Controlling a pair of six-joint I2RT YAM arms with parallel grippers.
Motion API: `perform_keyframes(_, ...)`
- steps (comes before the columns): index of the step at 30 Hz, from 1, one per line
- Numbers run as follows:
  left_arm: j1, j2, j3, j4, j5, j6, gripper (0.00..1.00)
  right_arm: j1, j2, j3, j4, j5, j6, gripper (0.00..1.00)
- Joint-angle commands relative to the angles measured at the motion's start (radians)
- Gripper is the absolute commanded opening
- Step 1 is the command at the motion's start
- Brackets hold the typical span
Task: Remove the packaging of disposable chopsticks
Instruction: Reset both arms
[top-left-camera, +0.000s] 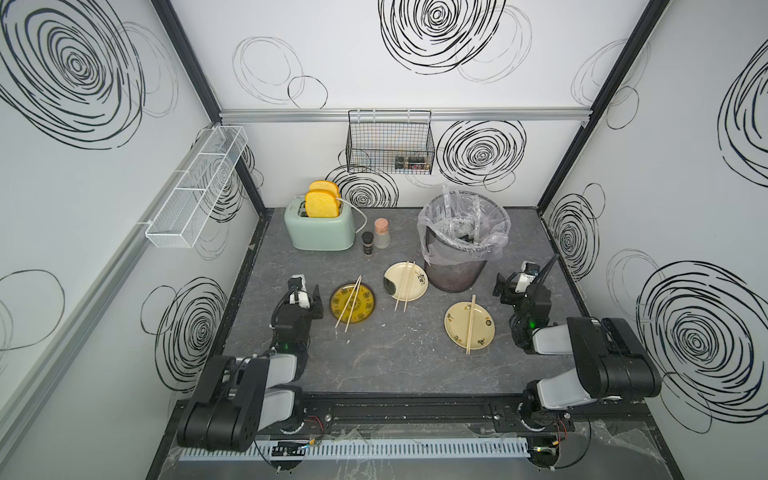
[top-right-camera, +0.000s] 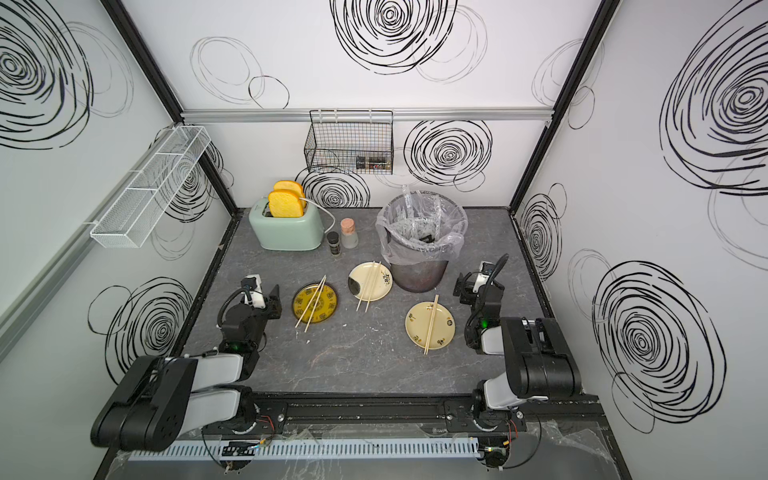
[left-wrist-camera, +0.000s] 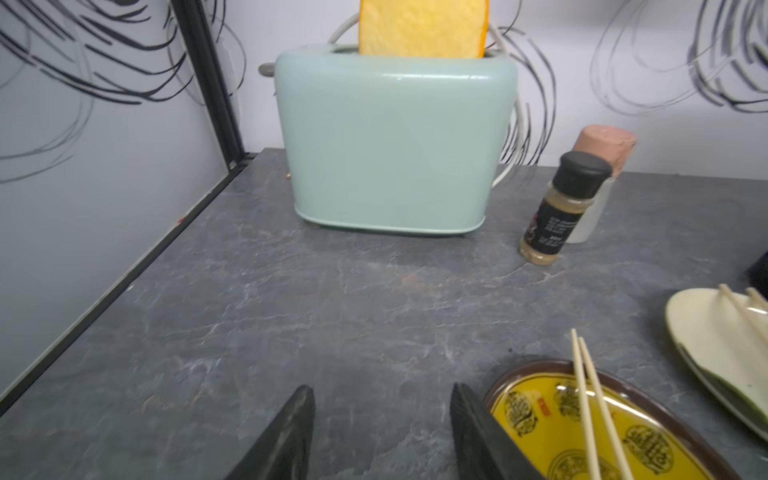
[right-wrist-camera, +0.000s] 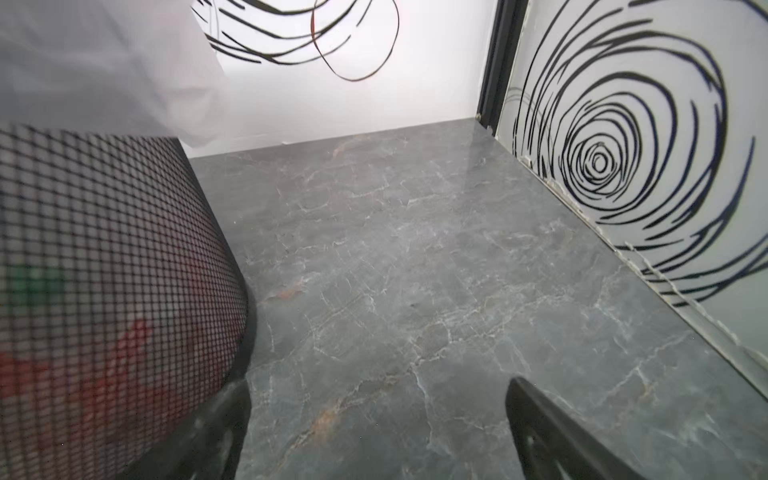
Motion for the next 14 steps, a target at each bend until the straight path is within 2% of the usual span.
perform_keyframes(1, 0.034, 0.177, 0.018, 0.441, 0.153, 0.023, 0.55, 0.006, -0.012, 0.010, 0.056, 0.000, -0.006, 0.98)
perform_keyframes(3, 0.063, 0.100, 0.023, 0.302, 0.123, -0.011, 0.55, 0.009, -0.015, 0.010, 0.051, 0.008, -0.008, 0.98)
perform_keyframes(6, 0.062, 0.153, 0.038, 0.367, 0.141, -0.011, 0.55, 0.009, -0.012, 0.012, 0.053, 0.009, -0.009, 0.98)
perform_keyframes(10, 0.027, 0.133, 0.083, 0.242, 0.081, 0.015, 0.59, -0.007, 0.003, 0.035, 0.023, -0.025, -0.001, 0.98)
perform_keyframes(14, 0.025, 0.131, 0.074, 0.253, 0.084, 0.017, 0.61, 0.002, -0.013, 0.011, 0.054, -0.014, -0.011, 0.98)
